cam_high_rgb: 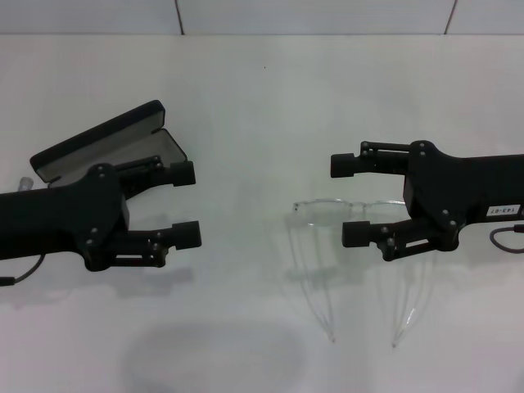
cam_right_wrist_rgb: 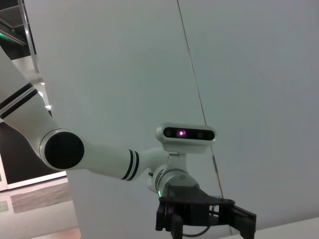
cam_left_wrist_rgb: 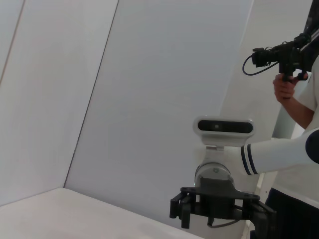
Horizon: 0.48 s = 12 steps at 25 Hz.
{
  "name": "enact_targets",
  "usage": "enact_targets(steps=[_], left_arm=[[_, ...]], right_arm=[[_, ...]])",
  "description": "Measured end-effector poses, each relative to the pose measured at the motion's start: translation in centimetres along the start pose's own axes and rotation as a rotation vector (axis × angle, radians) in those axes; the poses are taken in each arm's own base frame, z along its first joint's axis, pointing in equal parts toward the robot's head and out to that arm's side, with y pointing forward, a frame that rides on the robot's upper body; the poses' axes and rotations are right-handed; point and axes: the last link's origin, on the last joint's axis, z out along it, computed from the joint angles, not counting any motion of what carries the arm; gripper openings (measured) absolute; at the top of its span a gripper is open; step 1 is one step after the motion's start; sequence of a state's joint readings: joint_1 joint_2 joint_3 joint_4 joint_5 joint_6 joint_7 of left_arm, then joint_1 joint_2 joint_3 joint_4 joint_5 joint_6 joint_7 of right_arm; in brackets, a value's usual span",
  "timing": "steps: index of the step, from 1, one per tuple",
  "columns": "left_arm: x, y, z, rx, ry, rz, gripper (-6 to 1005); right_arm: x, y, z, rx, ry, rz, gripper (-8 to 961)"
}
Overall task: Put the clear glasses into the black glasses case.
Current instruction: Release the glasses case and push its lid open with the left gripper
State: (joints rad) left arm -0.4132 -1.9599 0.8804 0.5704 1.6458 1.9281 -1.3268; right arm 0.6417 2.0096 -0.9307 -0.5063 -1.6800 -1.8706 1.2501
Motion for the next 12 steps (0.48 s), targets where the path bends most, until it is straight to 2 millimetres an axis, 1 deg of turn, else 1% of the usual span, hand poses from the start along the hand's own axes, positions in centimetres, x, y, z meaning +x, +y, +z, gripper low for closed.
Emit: enact_targets(steps=[12], left_arm=[[-0.35, 0.24, 0.15, 0.001, 0.012, 0.003, 871]], right_arm=[[-0.06, 0.01, -0.03, 0.001, -0.005, -0.001, 872]])
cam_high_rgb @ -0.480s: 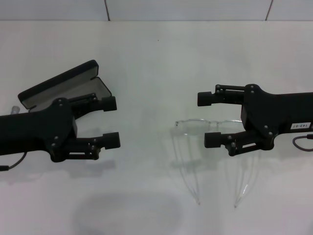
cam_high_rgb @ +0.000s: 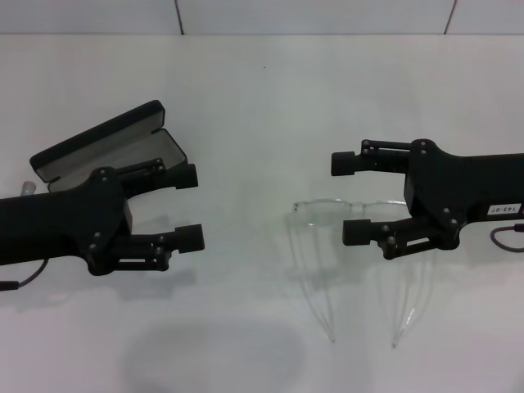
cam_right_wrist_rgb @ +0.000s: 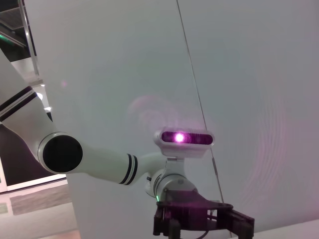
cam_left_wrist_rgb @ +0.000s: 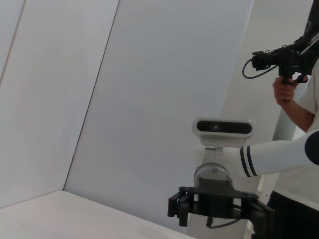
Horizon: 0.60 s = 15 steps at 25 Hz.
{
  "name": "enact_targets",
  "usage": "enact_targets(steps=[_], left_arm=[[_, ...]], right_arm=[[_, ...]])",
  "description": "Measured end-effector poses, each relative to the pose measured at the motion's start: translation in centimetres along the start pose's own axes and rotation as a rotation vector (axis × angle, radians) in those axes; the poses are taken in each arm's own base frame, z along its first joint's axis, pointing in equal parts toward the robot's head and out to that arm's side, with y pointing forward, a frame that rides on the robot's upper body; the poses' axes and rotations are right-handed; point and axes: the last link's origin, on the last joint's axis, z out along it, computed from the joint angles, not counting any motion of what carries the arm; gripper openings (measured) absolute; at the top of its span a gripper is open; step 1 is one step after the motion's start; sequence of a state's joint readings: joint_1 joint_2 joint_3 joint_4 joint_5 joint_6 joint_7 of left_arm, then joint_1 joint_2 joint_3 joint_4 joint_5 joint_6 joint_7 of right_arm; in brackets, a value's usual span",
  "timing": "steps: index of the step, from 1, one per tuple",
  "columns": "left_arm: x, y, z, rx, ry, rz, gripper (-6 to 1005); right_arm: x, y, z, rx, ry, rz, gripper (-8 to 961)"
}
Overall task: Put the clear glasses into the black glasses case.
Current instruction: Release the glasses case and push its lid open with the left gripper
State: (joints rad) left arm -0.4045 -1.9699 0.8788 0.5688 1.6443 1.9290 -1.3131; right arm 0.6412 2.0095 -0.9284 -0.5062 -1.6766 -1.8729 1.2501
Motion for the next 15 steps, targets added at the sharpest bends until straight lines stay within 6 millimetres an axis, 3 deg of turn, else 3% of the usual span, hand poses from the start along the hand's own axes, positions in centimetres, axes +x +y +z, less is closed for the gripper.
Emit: enact_targets(steps=[7, 11, 15], left_arm=[[1.1, -0.4, -0.2, 0.022, 0.050, 0.024, 862], [5.2, -1.7, -2.2, 0.123, 0.167, 0.029, 857], [9.4, -2.6, -3.0, 0.203, 0.082, -0.016, 852]], right_arm=[[-0.2, 0.1, -0.9, 0.042, -0.030, -0.013, 872], [-0.8, -0.2, -4.2, 0.190, -0.081, -0.060, 872], [-1.1, 0.1, -8.2, 0.336, -0.122, -0.079, 871]])
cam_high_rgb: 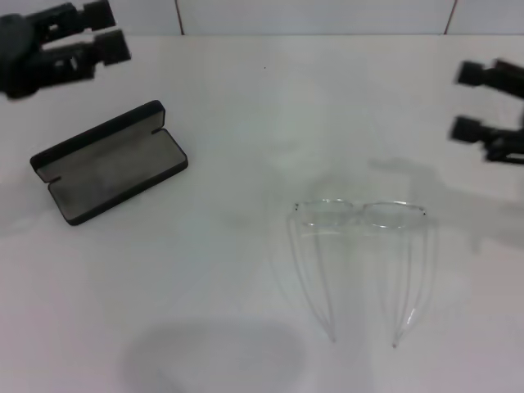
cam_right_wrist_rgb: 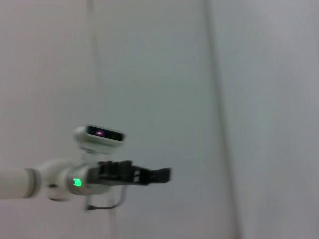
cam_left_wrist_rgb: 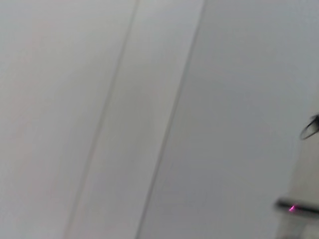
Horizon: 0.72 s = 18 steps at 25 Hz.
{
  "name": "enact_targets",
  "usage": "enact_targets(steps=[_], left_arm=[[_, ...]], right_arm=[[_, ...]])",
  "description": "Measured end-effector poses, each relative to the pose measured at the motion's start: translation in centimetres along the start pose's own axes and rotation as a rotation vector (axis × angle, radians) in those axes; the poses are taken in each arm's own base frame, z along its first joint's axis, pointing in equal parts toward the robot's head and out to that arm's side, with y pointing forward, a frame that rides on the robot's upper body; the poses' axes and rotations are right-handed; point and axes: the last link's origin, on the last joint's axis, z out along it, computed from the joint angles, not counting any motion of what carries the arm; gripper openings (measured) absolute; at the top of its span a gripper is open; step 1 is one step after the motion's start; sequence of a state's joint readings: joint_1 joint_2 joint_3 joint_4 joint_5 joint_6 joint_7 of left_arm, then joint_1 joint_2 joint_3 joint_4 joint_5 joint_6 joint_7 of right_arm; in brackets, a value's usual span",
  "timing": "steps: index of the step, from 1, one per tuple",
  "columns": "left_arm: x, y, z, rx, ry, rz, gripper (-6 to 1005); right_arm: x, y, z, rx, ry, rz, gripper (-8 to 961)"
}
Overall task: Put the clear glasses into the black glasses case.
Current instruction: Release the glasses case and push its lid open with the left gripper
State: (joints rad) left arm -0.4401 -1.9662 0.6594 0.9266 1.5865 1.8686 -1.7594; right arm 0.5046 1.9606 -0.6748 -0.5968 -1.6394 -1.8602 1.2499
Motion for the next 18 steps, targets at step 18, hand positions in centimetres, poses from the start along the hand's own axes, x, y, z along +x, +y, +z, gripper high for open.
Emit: enact_targets(steps=[18], left_arm=[[1.1, -5.5, 6.1, 0.529, -0.791, 0.085, 771]], right_arm=[[0.5, 0.1, -3.8, 0.166, -0.060, -0.016, 871]])
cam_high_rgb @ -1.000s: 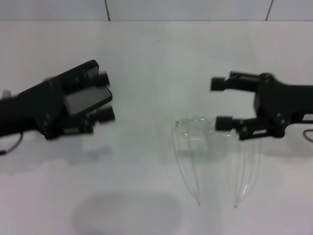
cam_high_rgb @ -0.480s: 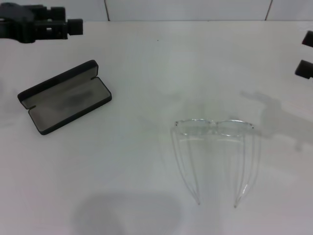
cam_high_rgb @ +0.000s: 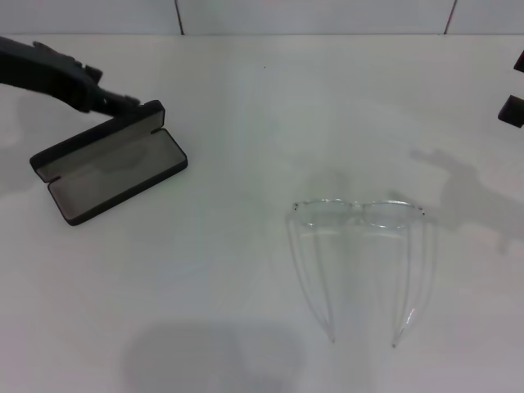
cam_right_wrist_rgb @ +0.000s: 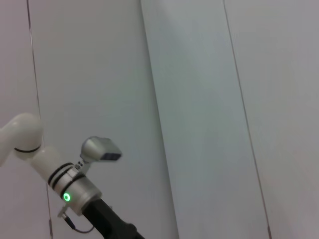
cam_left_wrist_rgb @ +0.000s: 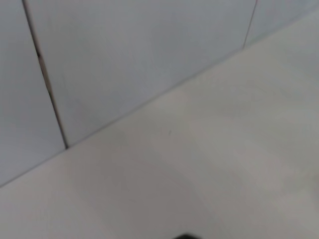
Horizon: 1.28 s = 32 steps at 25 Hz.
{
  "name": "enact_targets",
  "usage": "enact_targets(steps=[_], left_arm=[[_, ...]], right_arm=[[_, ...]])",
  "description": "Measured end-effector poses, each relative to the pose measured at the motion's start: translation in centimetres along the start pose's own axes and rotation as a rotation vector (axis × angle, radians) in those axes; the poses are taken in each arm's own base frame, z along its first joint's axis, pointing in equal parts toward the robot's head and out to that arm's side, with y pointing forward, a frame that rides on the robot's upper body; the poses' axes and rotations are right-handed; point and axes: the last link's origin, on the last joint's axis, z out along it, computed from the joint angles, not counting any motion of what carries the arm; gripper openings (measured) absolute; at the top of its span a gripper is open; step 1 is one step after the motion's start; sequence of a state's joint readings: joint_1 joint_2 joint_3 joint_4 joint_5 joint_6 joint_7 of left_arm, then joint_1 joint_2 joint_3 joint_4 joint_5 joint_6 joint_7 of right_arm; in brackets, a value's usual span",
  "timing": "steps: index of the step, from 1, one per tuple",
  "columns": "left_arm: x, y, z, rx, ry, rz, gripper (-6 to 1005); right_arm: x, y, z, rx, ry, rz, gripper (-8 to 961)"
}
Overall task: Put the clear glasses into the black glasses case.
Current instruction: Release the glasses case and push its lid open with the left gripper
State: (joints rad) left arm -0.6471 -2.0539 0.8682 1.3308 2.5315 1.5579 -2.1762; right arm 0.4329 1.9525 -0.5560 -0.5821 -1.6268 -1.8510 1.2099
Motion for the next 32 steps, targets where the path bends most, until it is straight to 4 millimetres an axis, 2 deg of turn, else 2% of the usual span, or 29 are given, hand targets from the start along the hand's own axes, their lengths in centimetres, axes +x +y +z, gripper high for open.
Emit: enact_targets(steps=[6, 19, 29, 32], left_arm=[[-0.6, 0.4, 2.4, 0.080, -0.151, 0.077, 769], [-1.6, -0.2, 5.4, 0.132, -0.271, 0.118, 764], [-1.5, -0.6, 5.6, 0.155, -0.274, 0.100, 761], [-1.8, -0.6, 5.6, 0.151, -0.279, 0.098, 622]], right_arm=[[0.2, 0.1, 0.1, -0.001, -0.001, -0.006, 871], [0.9, 0.4, -0.2, 0.011, -0.014, -0.003, 871], [0.9, 0.4, -0.7, 0.028, -0.019, -0.010, 870], [1.0, 0.4, -0.7, 0.033, -0.024, -0.015, 870]])
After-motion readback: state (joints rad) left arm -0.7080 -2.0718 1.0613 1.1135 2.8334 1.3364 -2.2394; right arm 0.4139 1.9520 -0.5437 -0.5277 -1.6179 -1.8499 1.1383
